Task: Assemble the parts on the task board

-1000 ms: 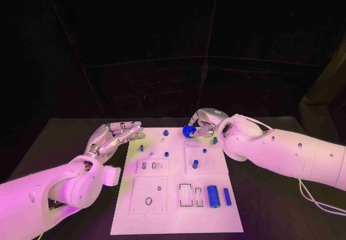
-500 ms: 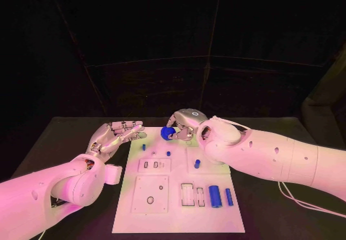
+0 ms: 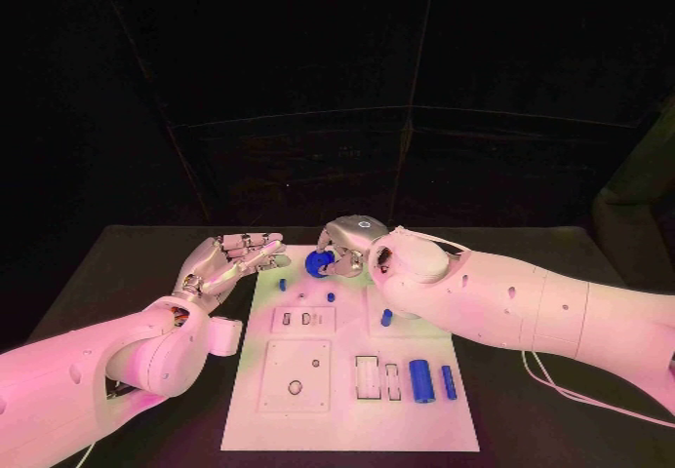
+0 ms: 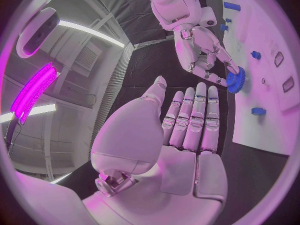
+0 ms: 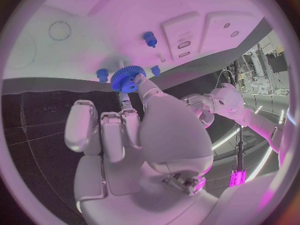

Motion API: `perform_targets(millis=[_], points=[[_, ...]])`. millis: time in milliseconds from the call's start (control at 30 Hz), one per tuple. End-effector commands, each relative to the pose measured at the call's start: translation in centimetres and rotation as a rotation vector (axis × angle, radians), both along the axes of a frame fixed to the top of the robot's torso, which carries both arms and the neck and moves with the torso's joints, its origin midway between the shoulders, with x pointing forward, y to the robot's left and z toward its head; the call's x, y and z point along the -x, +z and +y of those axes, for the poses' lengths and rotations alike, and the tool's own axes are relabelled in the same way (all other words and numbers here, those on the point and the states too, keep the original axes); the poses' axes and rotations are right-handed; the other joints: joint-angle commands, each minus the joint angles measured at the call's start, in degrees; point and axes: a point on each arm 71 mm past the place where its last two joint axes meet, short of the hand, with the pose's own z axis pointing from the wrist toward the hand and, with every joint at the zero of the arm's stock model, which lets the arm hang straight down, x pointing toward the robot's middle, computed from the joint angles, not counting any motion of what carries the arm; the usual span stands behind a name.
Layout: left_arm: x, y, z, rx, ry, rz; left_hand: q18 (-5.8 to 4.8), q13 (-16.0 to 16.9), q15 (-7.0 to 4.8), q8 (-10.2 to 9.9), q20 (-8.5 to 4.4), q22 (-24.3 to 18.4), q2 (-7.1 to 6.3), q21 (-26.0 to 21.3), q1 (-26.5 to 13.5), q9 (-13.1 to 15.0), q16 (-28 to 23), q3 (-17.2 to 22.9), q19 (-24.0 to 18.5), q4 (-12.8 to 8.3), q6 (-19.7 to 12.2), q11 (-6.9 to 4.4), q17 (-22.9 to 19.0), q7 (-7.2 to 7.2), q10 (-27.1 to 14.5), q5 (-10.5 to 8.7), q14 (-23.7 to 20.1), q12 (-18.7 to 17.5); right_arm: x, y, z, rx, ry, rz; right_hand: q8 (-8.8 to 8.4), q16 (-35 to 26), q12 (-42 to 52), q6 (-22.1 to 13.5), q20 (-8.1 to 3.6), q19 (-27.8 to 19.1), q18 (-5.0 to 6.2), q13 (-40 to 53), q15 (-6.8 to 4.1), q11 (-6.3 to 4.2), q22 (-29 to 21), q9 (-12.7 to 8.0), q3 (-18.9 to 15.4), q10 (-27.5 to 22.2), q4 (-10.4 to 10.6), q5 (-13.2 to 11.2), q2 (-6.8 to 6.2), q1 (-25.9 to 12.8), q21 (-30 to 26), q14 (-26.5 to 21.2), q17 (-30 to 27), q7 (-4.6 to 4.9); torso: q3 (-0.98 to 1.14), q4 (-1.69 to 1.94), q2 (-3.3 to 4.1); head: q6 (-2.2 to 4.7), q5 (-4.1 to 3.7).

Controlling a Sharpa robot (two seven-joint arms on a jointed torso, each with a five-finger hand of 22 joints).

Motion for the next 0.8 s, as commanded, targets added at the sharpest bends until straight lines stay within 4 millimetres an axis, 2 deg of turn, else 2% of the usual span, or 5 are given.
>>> perform_targets(millis=[33, 467, 567, 700, 800], points=[[0.01, 0.17, -0.15, 0.002, -0.015, -0.011, 0.88, -0.05, 0.19, -0.30, 0.35, -0.05, 0.52, -0.22, 0.17, -0.05, -0.38, -0.02, 0.10, -0.38, 0.15, 0.05, -0.07, 0.09, 0.27, -0.13, 0.01, -0.34, -0.13, -0.35, 0.04, 0.058, -0.005, 0.024, -0.16, 0.12, -0.30, 2.55, 0.25, 0.17, -1.09, 6.11, -0.04, 0.27, -0.10, 2.43, 0.42, 1.08, -0.17, -0.40, -0.21, -0.55, 0.17, 4.41, 7.19, -1.11, 0.03, -0.11, -0.02, -0.13, 0.05], [-0.01, 0.16, -0.12, 0.002, -0.014, -0.010, 0.88, -0.05, 0.19, -0.32, 0.35, -0.07, 0.57, -0.26, 0.23, -0.05, -0.43, 0.00, 0.13, -0.50, 0.15, 0.05, -0.08, 0.09, 0.28, -0.14, 0.02, -0.38, -0.34, -0.59, -0.15, 0.094, -0.031, 0.026, -1.65, -0.02, -1.65, 1.02, 0.65, -0.05, -1.02, 5.10, 0.43, 0.86, -0.54, 2.21, 0.85, 0.32, -0.09, -1.46, -1.80, -2.00, -0.09, 4.34, 6.93, -0.41, 0.08, -0.11, -0.01, -0.25, -0.08], [-0.02, 0.16, -0.12, 0.001, -0.014, -0.010, 0.88, -0.05, 0.19, -0.32, 0.35, -0.07, 0.57, -0.26, 0.23, -0.05, -0.43, 0.00, 0.13, -0.50, 0.15, 0.05, -0.08, 0.09, 0.28, -0.14, 0.02, -0.38, -0.37, -0.60, -0.06, 0.095, -0.032, 0.025, -3.40, 0.04, -2.82, -1.77, 1.11, -0.15, -1.02, 4.16, 1.01, 1.52, -0.74, 2.03, 0.11, -0.36, 0.45, -4.08, -2.98, -3.53, -0.22, 4.38, 7.17, 0.34, 0.07, -0.12, -0.02, -0.22, -0.10], [-0.03, 0.15, -0.12, 0.001, -0.013, -0.009, 0.88, -0.05, 0.19, -0.32, 0.35, -0.07, 0.57, -0.26, 0.23, -0.05, -0.43, 0.00, 0.13, -0.50, 0.15, 0.05, -0.08, 0.09, 0.28, -0.14, 0.02, -0.38, -0.38, -0.72, 0.10, 0.100, -0.027, 0.039, -5.15, 0.20, -3.79, -4.78, 1.95, -0.23, -0.99, 3.39, 1.87, 2.47, -0.85, 2.17, -3.31, -0.96, 4.12, -5.36, -4.18, -8.47, -0.31, 4.47, 7.69, 1.22, 0.06, -0.10, 0.00, -0.22, -0.10], [-0.04, 0.13, -0.10, 0.000, -0.012, -0.008, 0.88, -0.05, 0.19, -0.33, 0.35, -0.09, 0.57, -0.28, 0.24, -0.05, -0.47, -0.01, 0.14, -0.56, 0.14, 0.06, -0.09, 0.11, 0.28, -0.14, 0.02, -0.40, -0.40, -0.93, 0.15, 0.115, -0.027, 0.062, -4.95, 0.39, -3.89, -4.33, 2.14, -0.24, -0.98, 3.37, 1.86, 2.44, -0.84, 2.40, -6.58, -1.09, 9.07, -0.48, -3.36, -13.80, -0.30, 4.57, 8.25, 1.13, 0.06, -0.10, 0.00, -0.27, -0.12]])
